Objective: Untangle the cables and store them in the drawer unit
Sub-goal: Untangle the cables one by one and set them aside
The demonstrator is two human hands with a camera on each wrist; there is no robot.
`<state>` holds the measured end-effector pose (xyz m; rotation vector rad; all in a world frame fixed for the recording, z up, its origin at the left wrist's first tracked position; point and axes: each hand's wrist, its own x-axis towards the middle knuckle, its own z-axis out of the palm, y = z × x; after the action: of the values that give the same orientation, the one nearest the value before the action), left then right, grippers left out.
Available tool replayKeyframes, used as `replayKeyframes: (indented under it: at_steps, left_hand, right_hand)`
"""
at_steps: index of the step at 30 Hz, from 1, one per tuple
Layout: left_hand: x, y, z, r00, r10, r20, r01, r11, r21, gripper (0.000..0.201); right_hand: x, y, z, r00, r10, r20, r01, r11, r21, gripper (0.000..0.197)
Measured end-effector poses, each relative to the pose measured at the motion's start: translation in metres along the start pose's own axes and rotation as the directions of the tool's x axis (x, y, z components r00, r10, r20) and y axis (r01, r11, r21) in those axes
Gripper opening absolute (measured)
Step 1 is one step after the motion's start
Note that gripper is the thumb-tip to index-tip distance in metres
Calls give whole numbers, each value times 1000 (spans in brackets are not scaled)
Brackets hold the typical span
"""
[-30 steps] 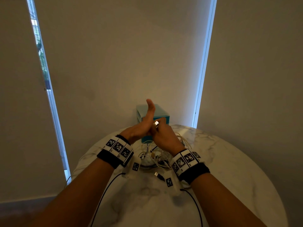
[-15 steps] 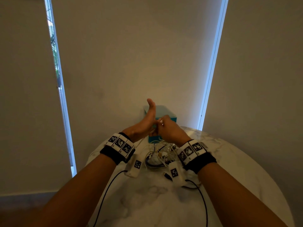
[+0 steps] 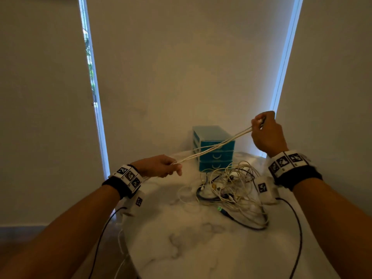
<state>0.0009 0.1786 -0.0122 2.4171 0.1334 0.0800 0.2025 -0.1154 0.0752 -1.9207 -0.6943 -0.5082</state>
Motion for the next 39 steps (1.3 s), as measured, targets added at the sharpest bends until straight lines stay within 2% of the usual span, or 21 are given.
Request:
replayKeyframes:
  at_steps: [4, 7, 8, 10, 12, 13, 14, 16, 18, 19, 20, 21, 22, 24, 26, 28, 30, 33, 35, 37, 39]
  left_hand:
    - [-12, -48, -35, 977, -150, -149, 190, 930, 314, 54]
    - [-13, -68, -68, 873, -243, -423, 463, 686, 561, 39]
    - [-11, -69, -81, 815, -235, -530, 538, 647, 540, 30]
    - [-4, -66, -108, 665, -214, -715, 592, 735, 331, 25]
    - [3, -61, -131, 486, -224, -845, 466, 884, 33, 25]
    - [6, -59, -138, 425, -255, -868, 366, 926, -92, 23]
    - [8, -58, -141, 414, -296, -861, 289, 939, -184, 21]
    - [15, -57, -133, 525, -342, -779, 318, 928, -194, 32]
    - [24, -61, -110, 661, -439, -608, 490, 866, -93, 51]
    - [27, -62, -96, 696, -500, -516, 565, 824, -37, 42]
    - [28, -60, -82, 715, -541, -444, 606, 795, 8, 22]
    - [29, -59, -69, 713, -558, -424, 632, 774, 44, 4]
    - [33, -57, -59, 712, -549, -438, 644, 759, 96, 9]
    - [45, -42, -45, 744, -400, -536, 558, 812, 169, 16]
    - [61, -8, -25, 784, -134, -606, 254, 960, 116, 25]
    - [71, 44, 4, 840, 89, -536, -95, 995, 16, 26]
    - [75, 94, 35, 917, 186, -353, -245, 961, -130, 40]
    - [88, 128, 66, 989, 123, -86, -147, 901, -407, 77]
    - [95, 133, 76, 994, 94, 63, -63, 922, -381, 93]
    - [97, 135, 79, 996, 29, 87, 1, 946, -325, 88]
    - [93, 135, 71, 998, -32, -56, 17, 969, -248, 89]
  right_hand:
    - [3, 19, -4, 999, 50, -10, -51, 999, -8, 25]
    - [-2, 17, 4, 999, 36, 9, -36, 999, 3, 23]
    - [-5, 15, 9, 1000, 12, 21, -12, 1000, 1, 23]
    - [-11, 11, 21, 999, -35, 24, 35, 999, 17, 21]
    - [-15, 5, 32, 998, -58, -1, 58, 995, 78, 20]
    - [-17, 2, 36, 998, -61, -18, 62, 992, 111, 20]
    - [-20, -1, 40, 998, -62, -30, 66, 989, 135, 20]
    - [-27, -7, 45, 997, -63, -33, 68, 983, 171, 20]
    - [-37, -5, 52, 998, -65, 2, 63, 980, 189, 19]
    - [-41, -2, 56, 997, -67, 28, 60, 980, 187, 18]
    - [-46, 3, 59, 996, -72, 56, 61, 982, 179, 18]
    - [-50, 8, 63, 993, -79, 84, 64, 984, 168, 17]
    - [-53, 15, 66, 990, -85, 113, 67, 986, 156, 16]
    - [-58, 25, 72, 982, -89, 167, 68, 990, 127, 16]
    - [-63, 34, 74, 973, -102, 207, 78, 990, 118, 18]
    - [-68, 38, 76, 966, -130, 223, 103, 986, 133, 21]
    - [-71, 39, 75, 964, -150, 218, 114, 979, 167, 21]
    - [-69, 43, 65, 973, -125, 196, 76, 969, 236, 22]
    - [-68, 49, 55, 970, -102, 220, 46, 968, 247, 24]
    - [-73, 57, 53, 958, -66, 277, -6, 968, 251, 32]
    - [-80, 59, 56, 944, 18, 329, -112, 957, 267, 47]
